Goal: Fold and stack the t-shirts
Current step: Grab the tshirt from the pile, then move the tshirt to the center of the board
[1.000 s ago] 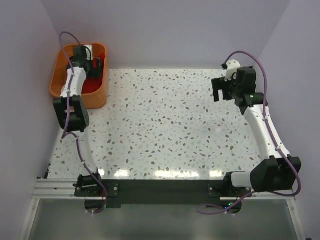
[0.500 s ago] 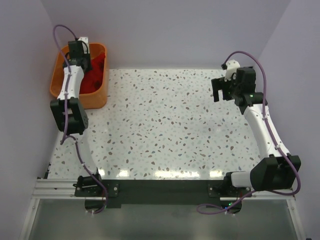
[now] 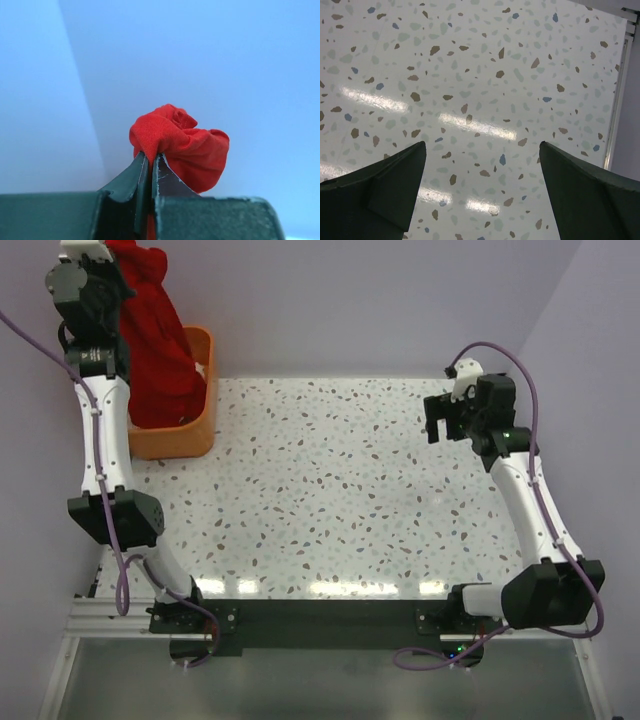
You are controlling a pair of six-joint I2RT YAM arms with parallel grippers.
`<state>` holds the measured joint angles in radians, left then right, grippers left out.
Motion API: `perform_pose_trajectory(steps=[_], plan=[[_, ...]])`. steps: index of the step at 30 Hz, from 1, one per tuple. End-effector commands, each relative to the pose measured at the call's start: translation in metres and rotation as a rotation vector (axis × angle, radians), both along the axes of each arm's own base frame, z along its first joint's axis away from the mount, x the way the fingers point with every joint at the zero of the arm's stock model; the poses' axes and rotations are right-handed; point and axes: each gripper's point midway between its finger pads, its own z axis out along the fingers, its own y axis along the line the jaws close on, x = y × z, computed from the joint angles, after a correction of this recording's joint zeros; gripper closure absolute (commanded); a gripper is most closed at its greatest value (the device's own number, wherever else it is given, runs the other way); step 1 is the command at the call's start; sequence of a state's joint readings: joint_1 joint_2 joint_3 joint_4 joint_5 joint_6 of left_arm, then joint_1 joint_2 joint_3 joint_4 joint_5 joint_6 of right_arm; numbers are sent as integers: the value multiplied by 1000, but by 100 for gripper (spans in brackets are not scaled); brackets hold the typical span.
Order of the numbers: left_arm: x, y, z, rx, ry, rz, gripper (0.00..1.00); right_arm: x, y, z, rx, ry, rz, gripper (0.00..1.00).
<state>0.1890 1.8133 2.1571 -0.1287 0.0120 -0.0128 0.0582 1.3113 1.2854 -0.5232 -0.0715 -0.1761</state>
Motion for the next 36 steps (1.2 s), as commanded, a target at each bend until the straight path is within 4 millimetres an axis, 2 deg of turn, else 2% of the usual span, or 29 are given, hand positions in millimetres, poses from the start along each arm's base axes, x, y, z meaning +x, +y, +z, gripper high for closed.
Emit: perform_pose_trajectory(steps=[1, 5, 7, 8, 9, 10, 11, 12, 15, 17, 19, 20, 21, 22, 23, 24, 25, 26, 27, 28, 29, 30, 31, 32, 33, 35, 36], plan=[[-39, -56, 113, 50, -359, -208, 100, -3, 2, 22, 27, -66, 4, 1], [-70, -113, 166, 83, -538, -338, 100, -6, 2, 26, 30, -80, 2, 1], [-94, -150, 193, 75, -653, -425, 100, -7, 2, 27, 35, -82, 0, 1], [-100, -161, 199, 68, -683, -450, 100, -8, 2, 29, 39, -86, -1, 1], [-114, -186, 210, 60, -726, -508, 100, -9, 2, 30, 44, -90, -1, 1], [-123, -199, 216, 66, -754, -536, 100, -10, 3, 30, 47, -90, -1, 1], [-127, -211, 218, 56, -767, -564, 100, -10, 1, 30, 49, -93, -5, 1], [-138, -233, 221, 33, -784, -619, 100, -11, 0, 31, 55, -93, -11, 1], [-159, -267, 226, -28, -802, -715, 100, -12, -3, 33, 65, -99, -26, 1], [-171, -273, 228, -97, -790, -769, 100, -13, -6, 34, 67, -100, -33, 1], [-160, -280, 208, -155, -699, -798, 100, -14, -7, 36, 72, -99, -39, 1], [-173, -274, 211, -193, -686, -802, 100, -15, -9, 37, 74, -101, -44, 1], [-144, -276, 171, -211, -569, -779, 100, -17, -11, 36, 75, -93, -46, 1], [-139, -271, 154, -220, -528, -768, 100, -18, -11, 38, 75, -95, -46, 1], [-155, -258, 151, -255, -515, -760, 100, -21, -11, 37, 71, -85, -41, 1], [-123, -242, 96, -289, -380, -699, 93, -23, -12, 36, 52, -79, -26, 1], [-117, -234, 67, -327, -293, -692, 82, -26, -11, 35, 41, -68, -11, 1], [-127, -221, 52, -320, -255, -673, 65, -29, -20, 34, 31, -60, -26, 1], [-108, -199, -8, -324, -124, -599, 31, -32, -21, 31, 8, -51, -11, 1], [-103, -181, -49, -315, -14, -514, 19, -35, -20, 28, -1, -36, 7, 1], [-108, -168, -68, -301, 32, -472, 10, -40, -17, 20, -3, 1, 33, 1], [-105, -150, -121, -294, 156, -427, 0, -43, -15, 14, -16, 27, 63, 1], [-106, -136, -139, -269, 198, -391, 0, -45, -13, 9, -18, 50, 86, 1], [-109, -130, -165, -270, 268, -397, 0, -49, -11, -3, -28, 98, 117, 1], [-108, -127, -171, -250, 280, -390, 0, -51, -9, -10, -25, 126, 136, 1], [-113, -141, -199, -180, 381, -482, 0, -57, -6, -27, -32, 204, 180, 1], [-120, -155, -208, -167, 427, -567, 0, -55, -4, -40, -24, 255, 192, 1]])
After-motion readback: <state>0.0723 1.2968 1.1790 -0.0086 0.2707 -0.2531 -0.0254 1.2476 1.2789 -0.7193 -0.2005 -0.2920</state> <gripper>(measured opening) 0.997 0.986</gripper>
